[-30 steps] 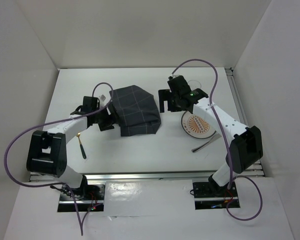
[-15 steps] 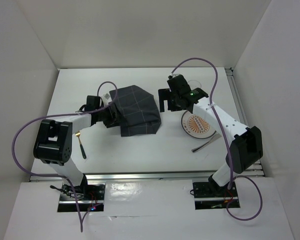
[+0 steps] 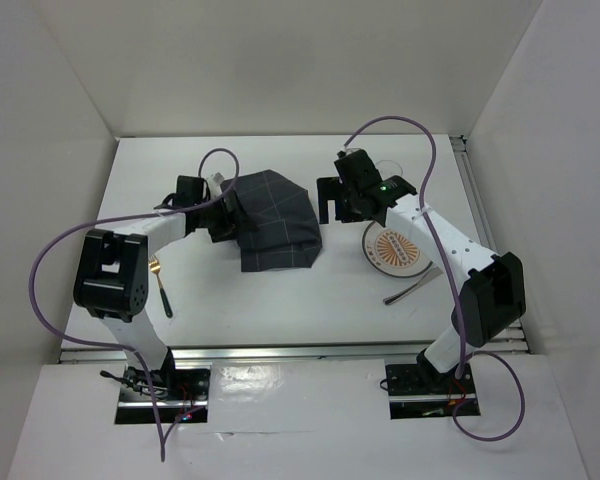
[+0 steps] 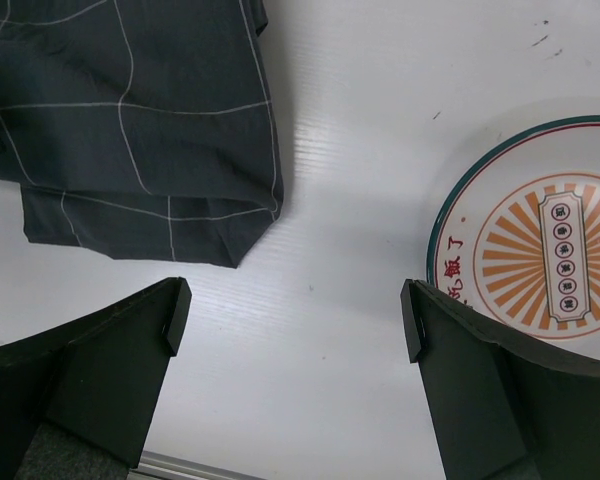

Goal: Set the dinner table for one person

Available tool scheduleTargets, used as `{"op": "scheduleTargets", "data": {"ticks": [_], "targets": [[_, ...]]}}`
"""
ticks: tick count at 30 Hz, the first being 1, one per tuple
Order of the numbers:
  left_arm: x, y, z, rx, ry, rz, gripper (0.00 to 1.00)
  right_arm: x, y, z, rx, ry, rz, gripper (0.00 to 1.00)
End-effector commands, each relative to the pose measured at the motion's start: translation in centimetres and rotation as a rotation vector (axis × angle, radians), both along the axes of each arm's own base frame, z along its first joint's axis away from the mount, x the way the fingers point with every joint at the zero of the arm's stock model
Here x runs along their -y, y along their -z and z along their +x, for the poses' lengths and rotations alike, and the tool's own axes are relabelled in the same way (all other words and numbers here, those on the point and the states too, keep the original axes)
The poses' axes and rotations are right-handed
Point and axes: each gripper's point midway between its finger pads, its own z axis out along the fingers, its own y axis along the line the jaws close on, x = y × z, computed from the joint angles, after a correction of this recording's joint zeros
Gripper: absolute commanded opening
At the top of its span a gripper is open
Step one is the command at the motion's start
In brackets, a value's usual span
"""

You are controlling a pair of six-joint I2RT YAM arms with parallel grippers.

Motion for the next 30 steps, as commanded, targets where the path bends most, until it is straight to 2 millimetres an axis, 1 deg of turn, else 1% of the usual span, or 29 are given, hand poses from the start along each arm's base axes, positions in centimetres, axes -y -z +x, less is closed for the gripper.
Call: {"op": "scheduleTargets", "data": {"ticks": [1,2,3,4,5,6,7,8,9,10,11,12,13,14,16,17,18,19,20,21,22,23,24,25,26,27,28,29,30], "targets": [[-0.5,0.6,-0.1,-0.038,0.007,0.078,0.82,-0.6,-1.6,0.3,0.030,0.009,0.026,1.00],[-0.9,1.0,-0.3,-0.049,0.003,0.101,0.85,-0.5,-1.4,0.1,0.022,0.009,0.021,1.00],[-0.9,0.7,-0.4,-0.047,0.003,0.101,0.89,-0.5,-1.4,0.1,0.020,0.017,0.028,1.00],[-1.0,0.4,-1.1,-0.038,0.002,0.099,0.91,-0.5,-1.9,0.0,0.029,0.017,0.034,1.00],[-1.0,0.2,-1.3,-0.036,-0.006,0.092,0.94,-0.4,-1.4,-0.1,0.020,0.017,0.028,1.00],[-1.0,0.0,-1.4,-0.025,-0.007,0.091,0.95,-0.4,-1.4,-0.1,0.020,0.017,0.028,1.00],[-1.0,0.0,-1.6,-0.033,-0.016,0.084,0.93,-0.5,-1.8,-0.3,0.024,0.011,0.039,1.00],[-0.8,0.2,-1.8,-0.030,-0.011,0.077,0.90,-0.4,-1.4,-0.4,0.014,0.018,0.040,1.00],[-0.7,0.0,-1.7,-0.021,-0.004,0.067,0.87,-0.4,-1.4,-0.4,0.014,0.018,0.040,1.00],[-0.7,0.0,-1.7,-0.020,-0.004,0.067,0.80,-0.6,-1.4,-0.5,0.011,0.012,0.045,1.00],[-0.5,0.3,-1.6,-0.025,0.005,0.057,0.76,-0.6,-1.4,-0.5,0.011,0.012,0.045,1.00],[-0.2,0.0,-1.3,-0.020,0.013,0.046,0.73,-0.6,-1.4,-0.5,0.011,0.012,0.045,1.00],[-0.2,0.4,-1.3,-0.030,0.014,0.047,0.69,-0.6,-1.4,-0.5,0.011,0.012,0.045,1.00],[0.0,-0.2,-0.9,-0.014,0.019,0.038,0.65,-0.6,-1.4,-0.5,0.011,0.012,0.045,1.00],[0.6,-1.0,-0.7,-0.002,0.036,0.029,0.47,-0.7,-1.8,-0.4,0.017,0.019,0.056,1.00],[0.6,-2.0,0.0,0.023,0.042,0.032,0.38,-0.6,-1.7,-0.5,0.009,0.019,0.051,1.00],[0.7,-2.8,-0.1,0.020,0.048,0.026,0.16,-0.6,-1.7,-0.5,0.007,0.027,0.058,1.00],[1.0,-3.5,0.0,0.022,0.058,0.014,0.05,-0.8,-1.7,-0.6,0.003,0.021,0.064,1.00],[1.0,-4.5,0.3,0.038,0.058,0.012,0.00,-0.7,-2.1,-0.7,0.012,0.021,0.070,1.00],[1.4,-6.9,0.9,0.084,0.074,-0.011,0.00,-0.6,-2.0,-1.0,0.010,0.021,0.069,1.00],[1.5,-8.1,1.2,0.096,0.067,-0.019,0.00,-0.6,-1.5,-1.3,-0.008,0.024,0.077,1.00],[1.8,-10.2,1.7,0.129,0.076,-0.032,0.00,-0.7,-1.7,-1.3,-0.001,0.033,0.091,1.00],[1.8,-11.6,1.8,0.149,0.070,-0.042,0.00,-0.7,-1.0,-1.6,-0.027,0.071,0.113,1.00],[2.1,-12.5,1.9,0.150,0.071,-0.060,0.00,-0.7,-1.1,-1.9,-0.032,0.099,0.138,1.00],[2.0,-13.5,1.8,0.155,0.072,-0.060,0.00,-0.9,-0.6,-2.2,-0.057,0.120,0.157,1.00],[2.2,-15.1,2.2,0.185,0.081,-0.072,0.00,-1.0,-0.8,-2.6,-0.061,0.142,0.193,1.00],[2.3,-15.8,2.3,0.189,0.076,-0.078,0.00,-1.4,0.5,-3.6,-0.106,0.186,0.236,0.98],[2.4,-16.5,2.3,0.196,0.083,-0.084,0.00,-1.9,1.0,-4.2,-0.132,0.198,0.286,0.96],[2.4,-17.4,2.4,0.209,0.084,-0.086,0.00,-3.0,0.0,-4.3,-0.094,0.191,0.366,0.94]]}}
